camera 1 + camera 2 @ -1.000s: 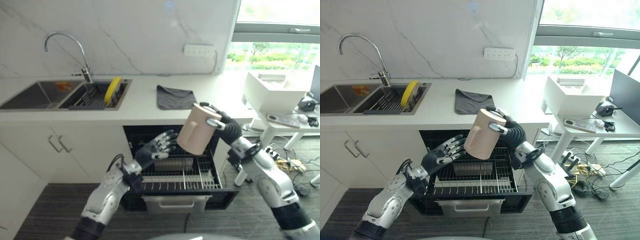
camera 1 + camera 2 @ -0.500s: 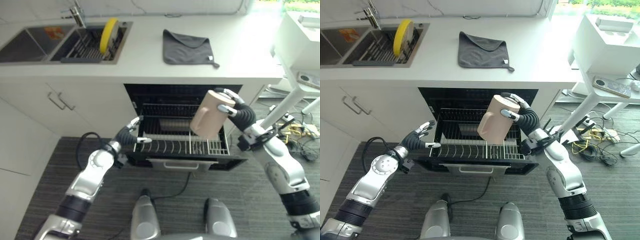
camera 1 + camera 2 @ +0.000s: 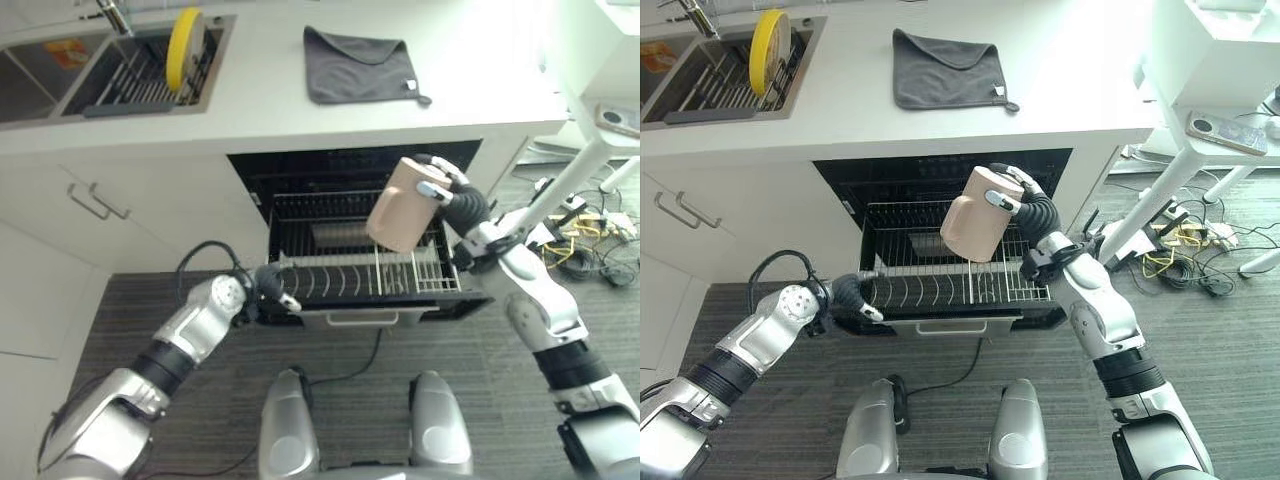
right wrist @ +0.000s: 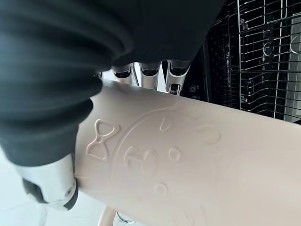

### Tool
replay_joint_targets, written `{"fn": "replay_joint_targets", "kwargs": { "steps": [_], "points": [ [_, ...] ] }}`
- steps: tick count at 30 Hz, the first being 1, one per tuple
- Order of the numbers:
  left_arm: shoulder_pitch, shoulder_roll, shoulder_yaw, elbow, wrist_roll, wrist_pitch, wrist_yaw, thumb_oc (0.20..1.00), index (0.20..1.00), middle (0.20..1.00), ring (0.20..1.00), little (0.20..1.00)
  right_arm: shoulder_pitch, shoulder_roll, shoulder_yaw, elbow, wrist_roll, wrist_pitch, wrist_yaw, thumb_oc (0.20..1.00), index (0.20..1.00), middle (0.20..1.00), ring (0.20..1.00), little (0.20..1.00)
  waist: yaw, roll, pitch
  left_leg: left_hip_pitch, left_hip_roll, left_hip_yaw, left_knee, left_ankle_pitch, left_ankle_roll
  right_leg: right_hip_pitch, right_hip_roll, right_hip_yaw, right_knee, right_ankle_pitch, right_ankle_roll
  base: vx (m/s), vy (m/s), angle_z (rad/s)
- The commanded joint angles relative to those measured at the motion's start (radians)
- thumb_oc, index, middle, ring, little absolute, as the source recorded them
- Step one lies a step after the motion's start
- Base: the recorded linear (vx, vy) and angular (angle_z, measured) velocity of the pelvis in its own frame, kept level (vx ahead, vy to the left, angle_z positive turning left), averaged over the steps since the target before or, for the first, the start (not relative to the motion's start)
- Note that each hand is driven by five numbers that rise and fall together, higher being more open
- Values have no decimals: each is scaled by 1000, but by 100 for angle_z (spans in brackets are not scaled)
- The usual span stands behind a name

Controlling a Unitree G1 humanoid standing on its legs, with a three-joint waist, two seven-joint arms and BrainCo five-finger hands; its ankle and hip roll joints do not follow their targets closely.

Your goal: Place the dishes in the dishwasher.

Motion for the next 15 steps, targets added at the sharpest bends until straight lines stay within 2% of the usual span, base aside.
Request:
{"fn": "replay_joint_targets", "kwargs": {
  "steps": [1,3,5,6,7,8,10,14,15],
  "points": [
    [48,-51,2,32,196,78,-120,1000,1000,1000,1000,1000,-59,22,-36,-31,14,-2,23,200,200,200,200,200,-16,0,-68,31,84,-78,-40,103,-43,-13,-30,-33,-68,133,-10,241,55,-10],
    [68,-112,-24,144,251,110,-196,1000,1000,1000,1000,1000,-72,32,-44,-16,-7,34,30,200,200,200,200,200,-20,-5,-73,31,88,-82,-31,102,-47,-12,-34,-28,-63,133,-8,153,12,-5],
    [77,-133,-34,174,261,126,-238,1000,1000,1000,1000,1000,-81,36,-42,-2,-25,43,27,200,200,200,200,200,-21,-7,-75,29,90,-83,-26,101,-48,-13,-36,-27,-58,132,-8,77,1,-1],
    [99,-164,-53,240,279,137,-314,1000,1000,1000,1000,1000,-103,34,-40,45,-63,46,27,200,200,200,200,200,-22,-8,-77,29,95,-84,-22,100,-51,-13,-39,-27,-55,130,-8,75,10,-3],
    [101,-166,-58,248,285,142,-343,1000,1000,1000,1000,1000,-108,34,-40,54,-69,48,26,200,200,200,200,200,-22,-7,-78,28,95,-84,-21,100,-51,-13,-39,-27,-55,130,-9,63,23,-5],
    [121,-171,-77,258,273,174,-450,1000,1000,1000,1000,1000,-125,29,-45,93,-83,53,29,200,200,200,200,200,-22,-5,-76,23,96,-85,-14,98,-53,-14,-42,-27,-54,130,-10,23,27,-4],
    [147,-173,-100,253,304,196,-570,1000,1000,1000,1000,1000,-145,15,-55,136,-108,64,35,200,200,200,200,200,-20,-1,-72,17,95,-88,-8,96,-54,-14,-46,-26,-50,128,-11,19,27,-4],
    [193,-120,-174,227,429,138,-733,1000,1000,1000,1000,1000,-198,-42,-63,241,-144,84,45,200,200,200,200,200,-10,11,-65,-2,86,-95,8,96,-59,-17,-53,-29,-43,121,-17,-2,26,-2],
    [211,-103,-189,206,435,122,-743,1000,1000,1000,1000,1000,-210,-65,-65,273,-152,81,50,200,200,200,200,200,-6,17,-61,-7,82,-99,12,98,-59,-19,-55,-28,-38,118,-20,-10,68,-10]
  ]
}}
